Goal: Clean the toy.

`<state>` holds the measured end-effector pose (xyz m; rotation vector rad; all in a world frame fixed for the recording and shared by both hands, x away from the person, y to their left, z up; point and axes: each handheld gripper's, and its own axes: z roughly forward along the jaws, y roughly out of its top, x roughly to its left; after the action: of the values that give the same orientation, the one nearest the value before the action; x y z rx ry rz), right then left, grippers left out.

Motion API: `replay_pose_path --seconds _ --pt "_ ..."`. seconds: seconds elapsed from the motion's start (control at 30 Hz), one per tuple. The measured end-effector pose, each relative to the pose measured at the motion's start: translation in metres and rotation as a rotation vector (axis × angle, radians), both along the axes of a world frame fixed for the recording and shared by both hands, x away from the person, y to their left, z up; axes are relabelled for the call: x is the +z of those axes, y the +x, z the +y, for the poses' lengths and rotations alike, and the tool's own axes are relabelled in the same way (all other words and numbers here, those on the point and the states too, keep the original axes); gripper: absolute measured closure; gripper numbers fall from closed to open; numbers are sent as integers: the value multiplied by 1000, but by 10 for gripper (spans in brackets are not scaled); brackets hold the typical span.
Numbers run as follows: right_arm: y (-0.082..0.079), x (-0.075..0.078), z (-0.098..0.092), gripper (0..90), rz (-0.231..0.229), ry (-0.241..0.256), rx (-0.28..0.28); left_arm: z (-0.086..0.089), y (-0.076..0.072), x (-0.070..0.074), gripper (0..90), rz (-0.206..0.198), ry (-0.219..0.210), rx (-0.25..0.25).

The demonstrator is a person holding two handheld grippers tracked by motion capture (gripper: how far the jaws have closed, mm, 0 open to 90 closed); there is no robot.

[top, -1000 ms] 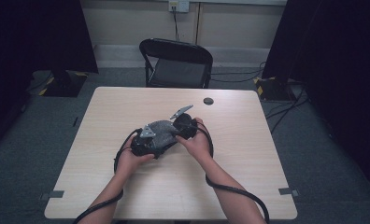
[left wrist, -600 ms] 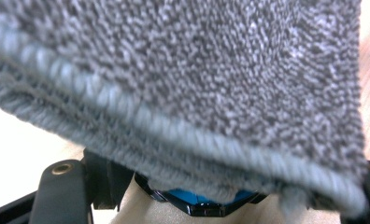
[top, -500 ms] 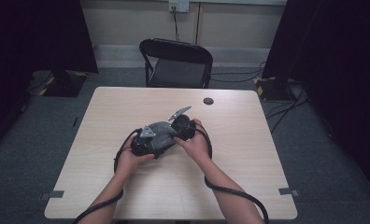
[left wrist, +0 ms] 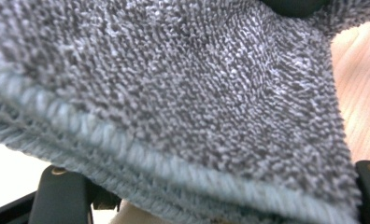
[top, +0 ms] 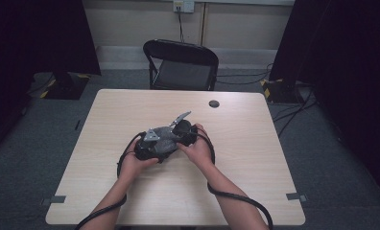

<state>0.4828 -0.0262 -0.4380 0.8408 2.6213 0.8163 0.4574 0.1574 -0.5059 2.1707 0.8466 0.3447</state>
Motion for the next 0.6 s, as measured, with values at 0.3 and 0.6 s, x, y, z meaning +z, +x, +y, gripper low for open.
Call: replay_pose_path --seconds 0.3,0.6 --pt "9 0 -13 750 -6 -18 -43 0 0 0 255 0 0 0" --pt "17 3 -23 750 -18 -45 -68 0 0 0 255 0 0 0"
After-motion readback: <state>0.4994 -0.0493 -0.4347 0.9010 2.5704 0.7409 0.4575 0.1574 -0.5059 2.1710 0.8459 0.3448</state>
